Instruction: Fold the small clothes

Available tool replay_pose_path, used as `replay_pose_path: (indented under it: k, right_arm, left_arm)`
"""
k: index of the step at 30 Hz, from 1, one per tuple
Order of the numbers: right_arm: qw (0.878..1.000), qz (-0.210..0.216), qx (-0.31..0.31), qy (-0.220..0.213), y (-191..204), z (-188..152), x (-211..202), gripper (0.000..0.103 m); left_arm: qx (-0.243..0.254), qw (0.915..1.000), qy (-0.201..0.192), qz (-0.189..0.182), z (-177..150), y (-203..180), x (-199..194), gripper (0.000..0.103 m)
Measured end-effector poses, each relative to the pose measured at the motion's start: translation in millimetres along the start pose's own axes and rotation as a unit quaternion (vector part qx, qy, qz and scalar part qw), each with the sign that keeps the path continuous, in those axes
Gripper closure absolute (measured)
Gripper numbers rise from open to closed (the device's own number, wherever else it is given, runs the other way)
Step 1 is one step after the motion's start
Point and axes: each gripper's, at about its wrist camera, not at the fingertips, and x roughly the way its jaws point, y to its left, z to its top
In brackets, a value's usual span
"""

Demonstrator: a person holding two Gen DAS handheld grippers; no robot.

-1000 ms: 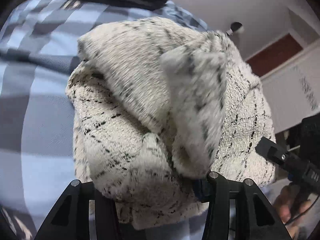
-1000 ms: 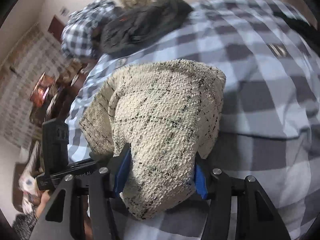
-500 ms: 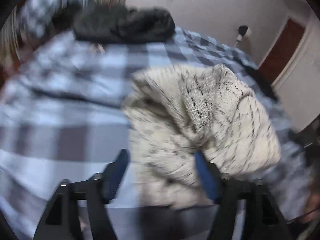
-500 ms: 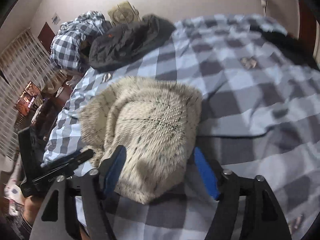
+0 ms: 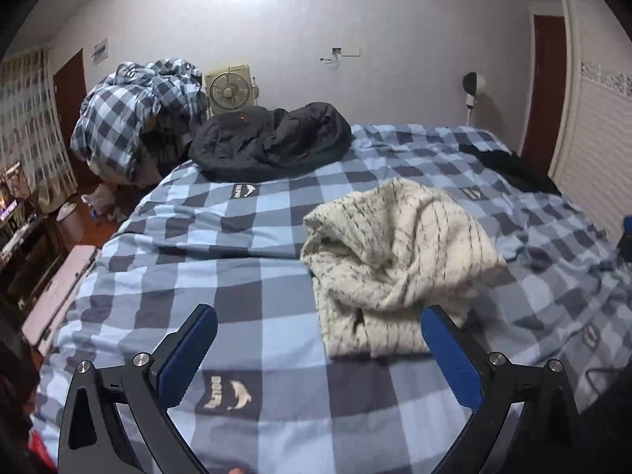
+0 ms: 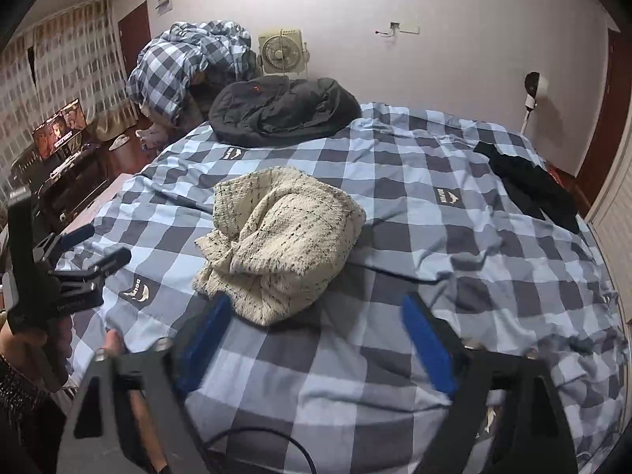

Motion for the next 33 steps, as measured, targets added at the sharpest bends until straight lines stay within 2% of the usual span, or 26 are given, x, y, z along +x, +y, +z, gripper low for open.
replay_pose_path:
  k: [1, 4, 6, 10, 13, 21, 33]
  right_arm:
    - [1.0, -0.008, 0.007, -0.007, -1, -5, 1, 0.001]
    - [0.999, -0.016, 0.035, -0.023, -3, -19, 15, 0.001]
    - [0.998, -0.012, 0.06, -0.012, -2, -27, 26, 0.001]
    - [0.997, -0.051, 0.024, 0.046, 10, -25, 61, 0.001]
    - [0.998, -0.046, 0.02, 0.042, 13, -24, 66, 0.001]
    - [0.998, -0.066, -0.016, 0.019, 28, -27, 58, 0.001]
    - [0.997, -0.066, 0.001, 0.034, 20, -27, 60, 0.001]
  left_arm:
    - [0.002, 1.0, 0.001, 0.008, -2, -1, 2, 0.0]
    - [0.012, 0.999, -0.001, 0.043, 0, -8, 7, 0.0]
    - [0.021, 0.9986, -0.004, 0.048, 1, -10, 8, 0.0]
    - [0.02, 0.9992, 0.002, 0.034, 2, -9, 11, 0.0]
    - [0.02, 0.9991, 0.01, 0.035, 3, -7, 17, 0.0]
    - [0.021, 0.9987, 0.025, 0.037, 1, -5, 26, 0.0]
    - [0.025, 0.9986, 0.028, 0.037, 1, -5, 27, 0.0]
